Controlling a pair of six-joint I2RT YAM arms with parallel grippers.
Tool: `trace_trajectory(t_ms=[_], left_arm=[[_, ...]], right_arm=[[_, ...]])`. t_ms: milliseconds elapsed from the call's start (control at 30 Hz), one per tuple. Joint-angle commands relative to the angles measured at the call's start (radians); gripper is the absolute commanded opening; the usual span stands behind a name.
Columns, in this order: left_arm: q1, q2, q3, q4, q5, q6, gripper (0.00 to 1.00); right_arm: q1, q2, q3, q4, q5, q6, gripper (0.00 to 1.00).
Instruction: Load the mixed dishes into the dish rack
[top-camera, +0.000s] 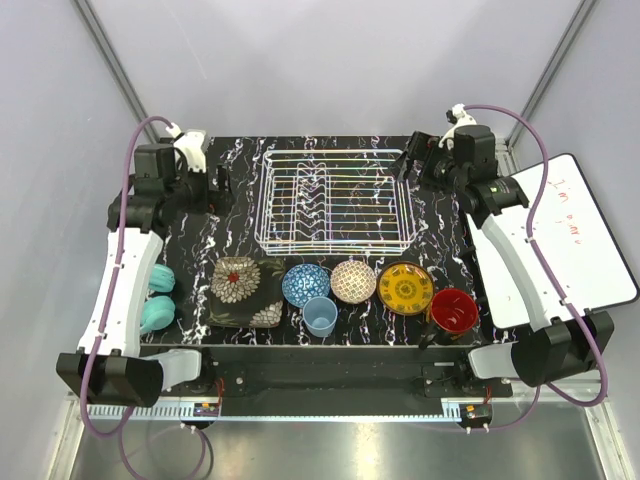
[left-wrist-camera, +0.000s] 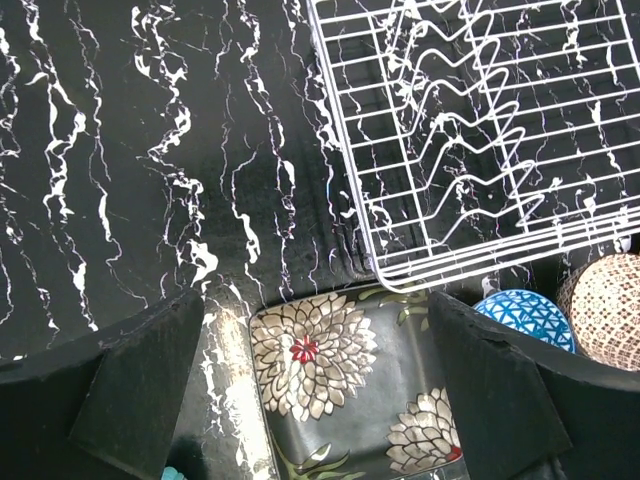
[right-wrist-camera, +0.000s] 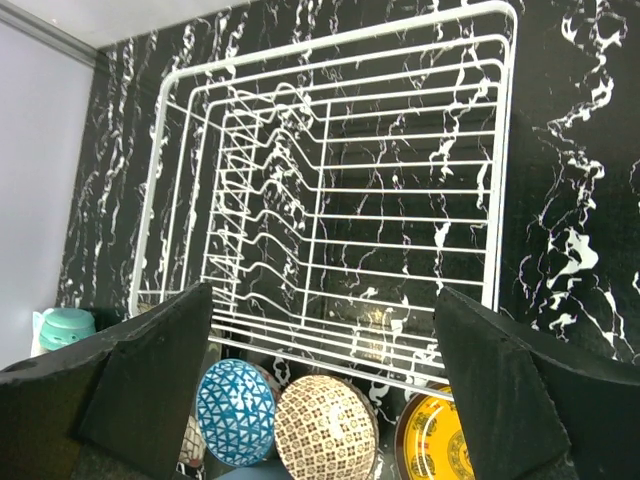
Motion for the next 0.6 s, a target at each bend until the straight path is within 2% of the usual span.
trace_trajectory(t_ms=[0, 133, 200, 333, 567], left_arm=[[-0.010, -0.027, -0.044, 0.042, 0.035, 0.021, 0.98], [-0.024, 0.023, -0.090, 0.116, 0.104, 0.038, 0.91], [-0.035, 0.077, -0.099, 0.145, 0.118, 0.028, 0.78], [-0.050, 0.171, -0.073, 0.177, 0.140, 0.063, 0.79], [-0.060, 0.331, -0.029, 0.278, 0.135, 0.055, 0.80]], right_arm=[[0.013, 0.031, -0.034, -0.018, 0.040, -0.028, 1.00], [0.016, 0.082, -0.048, -0.049, 0.128, -0.066, 1.00], [0.019, 0.120, -0.043, -0.076, 0.184, -0.081, 1.00], [0.028, 0.165, -0.046, -0.092, 0.234, -0.097, 1.00], [0.037, 0.209, -0.069, -0.092, 0.318, -0.101, 0.92]])
